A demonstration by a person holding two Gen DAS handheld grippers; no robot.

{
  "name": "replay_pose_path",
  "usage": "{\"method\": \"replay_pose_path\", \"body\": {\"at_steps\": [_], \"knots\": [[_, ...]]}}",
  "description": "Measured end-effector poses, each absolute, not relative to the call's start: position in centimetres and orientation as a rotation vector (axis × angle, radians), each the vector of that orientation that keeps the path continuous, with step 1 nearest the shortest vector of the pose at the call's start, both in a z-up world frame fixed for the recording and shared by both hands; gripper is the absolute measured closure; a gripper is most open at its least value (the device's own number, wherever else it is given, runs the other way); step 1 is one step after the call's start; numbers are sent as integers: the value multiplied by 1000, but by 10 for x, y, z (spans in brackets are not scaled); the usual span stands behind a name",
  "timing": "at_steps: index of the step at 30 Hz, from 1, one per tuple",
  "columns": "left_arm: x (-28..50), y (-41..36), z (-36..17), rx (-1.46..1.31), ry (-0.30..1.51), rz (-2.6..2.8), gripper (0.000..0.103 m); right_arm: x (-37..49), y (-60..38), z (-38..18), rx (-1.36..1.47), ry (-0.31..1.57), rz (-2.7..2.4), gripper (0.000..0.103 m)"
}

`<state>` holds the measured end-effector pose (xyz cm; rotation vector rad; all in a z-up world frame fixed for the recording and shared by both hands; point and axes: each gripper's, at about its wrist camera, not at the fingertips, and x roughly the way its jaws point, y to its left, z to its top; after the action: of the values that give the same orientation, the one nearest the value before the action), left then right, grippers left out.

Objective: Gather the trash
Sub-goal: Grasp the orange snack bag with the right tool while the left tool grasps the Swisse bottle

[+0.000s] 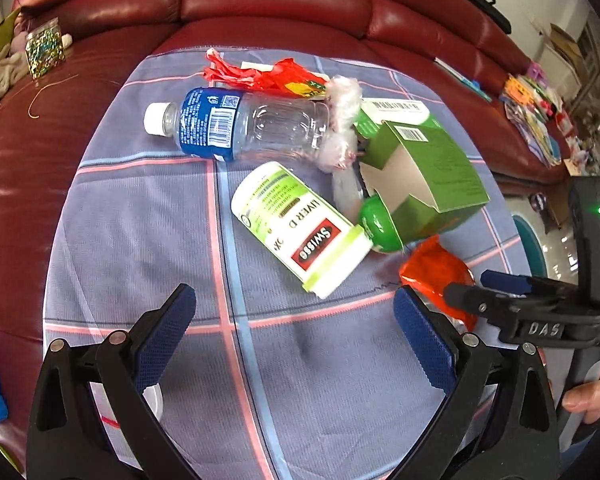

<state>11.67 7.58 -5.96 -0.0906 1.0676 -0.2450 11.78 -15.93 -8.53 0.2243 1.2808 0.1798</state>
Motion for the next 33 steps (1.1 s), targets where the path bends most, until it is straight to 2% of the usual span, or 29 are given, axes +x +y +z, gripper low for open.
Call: {"method": "replay_pose_path", "body": {"at_steps": [5,8,10,12,17,20,24,28,29,31,33], "knots": [[131,74,-63,-108,1078,-229,4,117,-152,-93,202,1302,189,25],[144,77,-65,-137,1083,-205,4,115,-146,-93,164,1279,196,42],[151,78,-66,-151,1086,-196,4,112,-144,-93,147,1275,196,61],[158,75,-67,-144,1086,-180,4,111,-145,-93,151,1274,197,67],[171,64,-73,-104,1083,-150,5,108,-159,-92,205,1279,180,68],[175,61,-78,-113,1088,-148,9,105,-172,-90,227,1276,160,68],[174,56,-86,-100,1104,-142,22,103,-190,-88,252,1271,139,68],[168,54,-100,-77,1142,-135,26,102,-202,-87,268,1265,126,68],[169,55,-103,-82,1151,-132,30,101,-203,-88,267,1263,123,68],[170,55,-102,-82,1140,-128,47,101,-207,-88,272,1260,119,68],[172,54,-101,-83,1136,-137,47,100,-212,-88,283,1260,117,68]]}}
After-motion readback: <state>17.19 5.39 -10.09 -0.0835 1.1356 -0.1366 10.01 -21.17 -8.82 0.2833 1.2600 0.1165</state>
